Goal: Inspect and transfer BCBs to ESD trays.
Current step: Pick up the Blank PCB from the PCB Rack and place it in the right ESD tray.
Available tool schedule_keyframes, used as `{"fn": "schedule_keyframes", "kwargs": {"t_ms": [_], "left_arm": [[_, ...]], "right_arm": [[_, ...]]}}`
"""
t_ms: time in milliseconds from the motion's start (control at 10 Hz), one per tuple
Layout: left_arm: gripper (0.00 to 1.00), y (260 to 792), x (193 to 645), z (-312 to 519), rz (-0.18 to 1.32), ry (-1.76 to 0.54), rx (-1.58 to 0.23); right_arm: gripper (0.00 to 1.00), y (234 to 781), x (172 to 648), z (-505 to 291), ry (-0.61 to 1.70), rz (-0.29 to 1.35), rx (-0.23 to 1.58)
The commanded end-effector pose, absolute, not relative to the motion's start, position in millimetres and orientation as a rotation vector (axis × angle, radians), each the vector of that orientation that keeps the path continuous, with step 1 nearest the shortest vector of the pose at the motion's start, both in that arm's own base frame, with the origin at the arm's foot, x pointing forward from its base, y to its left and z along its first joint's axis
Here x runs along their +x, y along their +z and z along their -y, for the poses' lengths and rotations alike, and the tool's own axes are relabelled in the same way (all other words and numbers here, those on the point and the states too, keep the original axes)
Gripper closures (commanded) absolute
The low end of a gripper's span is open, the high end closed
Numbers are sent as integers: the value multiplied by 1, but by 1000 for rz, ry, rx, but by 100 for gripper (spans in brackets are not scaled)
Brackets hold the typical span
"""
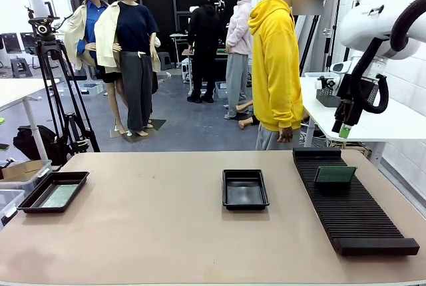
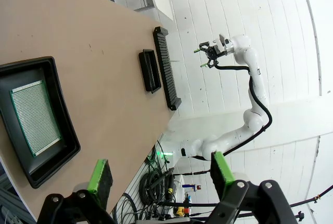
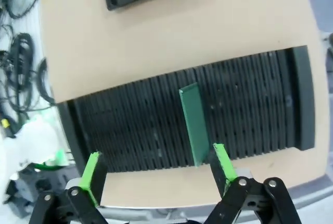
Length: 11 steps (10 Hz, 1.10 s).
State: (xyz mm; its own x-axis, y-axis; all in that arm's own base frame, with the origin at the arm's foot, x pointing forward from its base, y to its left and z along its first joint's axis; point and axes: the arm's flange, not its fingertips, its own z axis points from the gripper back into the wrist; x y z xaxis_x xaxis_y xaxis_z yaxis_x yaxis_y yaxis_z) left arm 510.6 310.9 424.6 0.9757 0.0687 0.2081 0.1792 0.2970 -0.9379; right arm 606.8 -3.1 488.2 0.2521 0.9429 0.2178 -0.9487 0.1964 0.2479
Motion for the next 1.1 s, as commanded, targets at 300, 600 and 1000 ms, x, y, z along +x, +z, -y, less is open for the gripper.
{"fn": "schedule_keyframes", "kwargs": {"t_ms": [300,600,1000], "left_arm": [[0,426,510,-311,230,-70,-1260],[0,426,510,-311,230,-70,-1260],[0,426,510,-311,230,-70,-1260]], "right_arm": [[0,455,575,6,1487,71,98],[0,453,574,0,1517,130,76],[0,460,583,1,1486,100,95]]}}
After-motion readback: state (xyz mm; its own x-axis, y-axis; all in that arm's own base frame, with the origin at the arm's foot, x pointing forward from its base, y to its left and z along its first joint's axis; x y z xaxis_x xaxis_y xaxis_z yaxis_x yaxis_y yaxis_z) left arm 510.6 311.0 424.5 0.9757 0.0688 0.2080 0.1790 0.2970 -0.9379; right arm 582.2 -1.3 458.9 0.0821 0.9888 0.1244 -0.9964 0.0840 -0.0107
